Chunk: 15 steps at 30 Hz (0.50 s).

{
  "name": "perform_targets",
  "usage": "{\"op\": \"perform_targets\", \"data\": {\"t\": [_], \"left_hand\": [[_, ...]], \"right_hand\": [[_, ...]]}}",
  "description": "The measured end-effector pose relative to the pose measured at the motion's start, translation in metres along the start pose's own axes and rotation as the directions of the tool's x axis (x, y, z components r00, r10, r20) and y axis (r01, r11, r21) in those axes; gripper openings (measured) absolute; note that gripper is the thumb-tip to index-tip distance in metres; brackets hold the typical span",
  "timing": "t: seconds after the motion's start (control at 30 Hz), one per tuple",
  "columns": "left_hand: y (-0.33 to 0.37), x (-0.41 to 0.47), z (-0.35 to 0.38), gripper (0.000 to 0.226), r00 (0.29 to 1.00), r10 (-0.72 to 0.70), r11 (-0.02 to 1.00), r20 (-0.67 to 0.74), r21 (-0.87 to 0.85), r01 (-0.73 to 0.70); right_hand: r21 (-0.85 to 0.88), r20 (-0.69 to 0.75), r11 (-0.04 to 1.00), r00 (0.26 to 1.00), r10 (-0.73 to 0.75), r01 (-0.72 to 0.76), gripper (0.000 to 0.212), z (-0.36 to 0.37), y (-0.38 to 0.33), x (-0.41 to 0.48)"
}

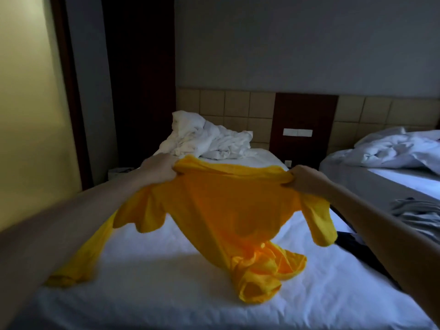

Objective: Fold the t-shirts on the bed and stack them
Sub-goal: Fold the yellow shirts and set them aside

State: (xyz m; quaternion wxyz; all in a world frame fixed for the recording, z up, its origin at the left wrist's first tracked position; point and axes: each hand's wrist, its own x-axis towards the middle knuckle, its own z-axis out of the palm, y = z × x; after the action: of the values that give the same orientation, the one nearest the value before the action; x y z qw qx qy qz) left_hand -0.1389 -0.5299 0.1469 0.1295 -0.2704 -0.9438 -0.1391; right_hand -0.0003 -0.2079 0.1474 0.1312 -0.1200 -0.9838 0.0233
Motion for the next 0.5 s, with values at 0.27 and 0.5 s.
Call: {"op": "perform_targets", "data": {"t": [0.27, 0.5], "left_hand": [[0.022, 0.011, 0.006, 0.029, 0.997, -0.083, 0.758, -0.002, -0.649, 0.062], [0.029, 0.003, 0.003, 0.04, 0.941, 0.048, 0.887, 0.335, 0.42, -0.195]], "right_hand": [[0.779, 0.023, 0.624, 0.997, 0.075, -0.065, 0.021, -0.005, 0.01, -0.005], [0.054, 0.191, 0.996, 0.978, -0.08, 0.07, 0.047, -0.025, 0.015, 0.0]]}}
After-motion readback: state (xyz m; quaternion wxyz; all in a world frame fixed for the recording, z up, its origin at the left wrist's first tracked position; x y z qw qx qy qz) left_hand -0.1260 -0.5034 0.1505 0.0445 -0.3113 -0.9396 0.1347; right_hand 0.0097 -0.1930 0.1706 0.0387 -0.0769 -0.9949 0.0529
